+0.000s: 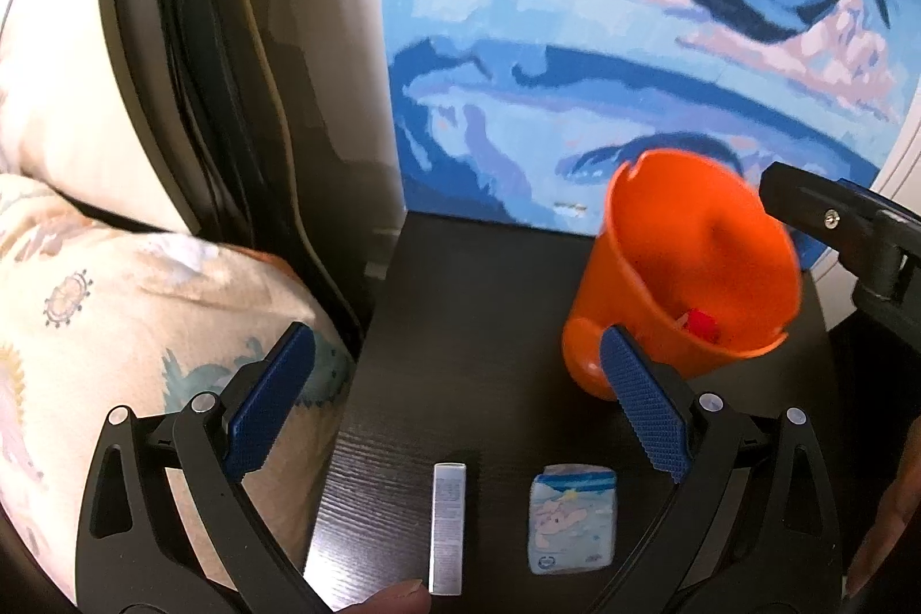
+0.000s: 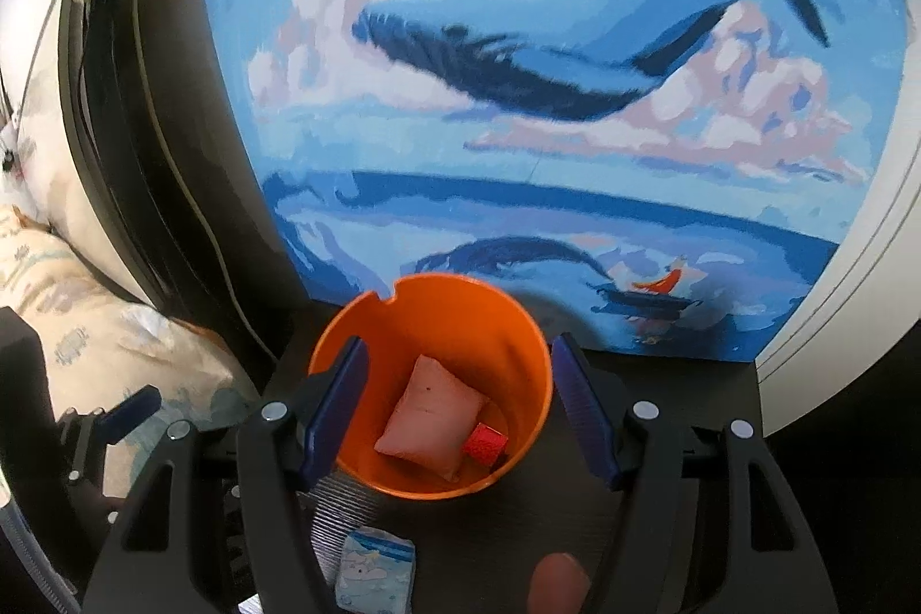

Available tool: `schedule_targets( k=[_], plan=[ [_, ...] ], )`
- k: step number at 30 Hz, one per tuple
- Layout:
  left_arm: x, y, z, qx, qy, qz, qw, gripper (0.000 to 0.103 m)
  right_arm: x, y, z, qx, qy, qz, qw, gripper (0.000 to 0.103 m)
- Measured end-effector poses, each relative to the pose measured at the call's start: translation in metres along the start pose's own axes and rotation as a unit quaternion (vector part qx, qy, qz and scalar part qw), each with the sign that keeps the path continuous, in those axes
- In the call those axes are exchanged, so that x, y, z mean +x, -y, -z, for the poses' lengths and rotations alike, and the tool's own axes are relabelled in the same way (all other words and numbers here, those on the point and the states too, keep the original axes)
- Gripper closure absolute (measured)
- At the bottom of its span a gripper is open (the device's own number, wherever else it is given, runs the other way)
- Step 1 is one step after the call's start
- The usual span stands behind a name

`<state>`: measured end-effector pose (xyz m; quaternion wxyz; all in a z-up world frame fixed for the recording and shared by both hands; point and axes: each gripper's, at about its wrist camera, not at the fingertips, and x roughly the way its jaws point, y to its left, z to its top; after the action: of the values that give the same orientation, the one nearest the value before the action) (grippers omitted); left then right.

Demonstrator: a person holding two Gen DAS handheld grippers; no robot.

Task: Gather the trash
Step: 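Withdraw the open right gripper up and away from the bucket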

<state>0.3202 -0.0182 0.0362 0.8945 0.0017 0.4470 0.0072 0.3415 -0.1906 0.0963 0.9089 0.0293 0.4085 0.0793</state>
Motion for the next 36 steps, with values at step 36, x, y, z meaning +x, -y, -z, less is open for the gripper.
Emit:
schedule_targets(
  k=[36],
  plan=[
    [-0.072, -0.008, 0.130, 0.018, -0.024, 0.036, 0.9989, 0.006, -0.098, -0.008, 0.160, 0.002, -0.011, 0.012, 1.000, 0.036]
  ],
)
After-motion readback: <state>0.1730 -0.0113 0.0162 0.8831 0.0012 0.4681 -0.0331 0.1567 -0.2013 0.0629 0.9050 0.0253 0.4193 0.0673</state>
